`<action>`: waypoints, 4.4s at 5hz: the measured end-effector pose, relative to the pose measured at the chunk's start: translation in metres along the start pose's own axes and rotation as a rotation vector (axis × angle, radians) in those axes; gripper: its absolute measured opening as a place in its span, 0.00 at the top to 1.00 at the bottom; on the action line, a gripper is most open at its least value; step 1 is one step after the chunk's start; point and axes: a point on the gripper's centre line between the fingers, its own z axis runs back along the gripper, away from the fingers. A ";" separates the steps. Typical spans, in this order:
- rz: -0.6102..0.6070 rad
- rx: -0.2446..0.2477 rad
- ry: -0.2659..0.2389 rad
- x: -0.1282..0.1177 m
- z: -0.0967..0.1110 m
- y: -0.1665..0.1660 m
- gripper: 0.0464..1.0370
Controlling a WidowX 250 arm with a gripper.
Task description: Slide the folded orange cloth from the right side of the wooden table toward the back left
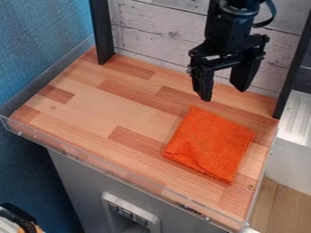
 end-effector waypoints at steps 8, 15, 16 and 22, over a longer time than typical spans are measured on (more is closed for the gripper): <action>0.048 -0.026 0.121 -0.029 -0.068 -0.007 0.99; -0.505 -0.101 -0.015 0.058 -0.099 0.063 0.99; -0.641 -0.076 -0.043 0.086 -0.094 0.076 0.99; -0.961 -0.018 0.091 0.134 -0.104 0.135 0.99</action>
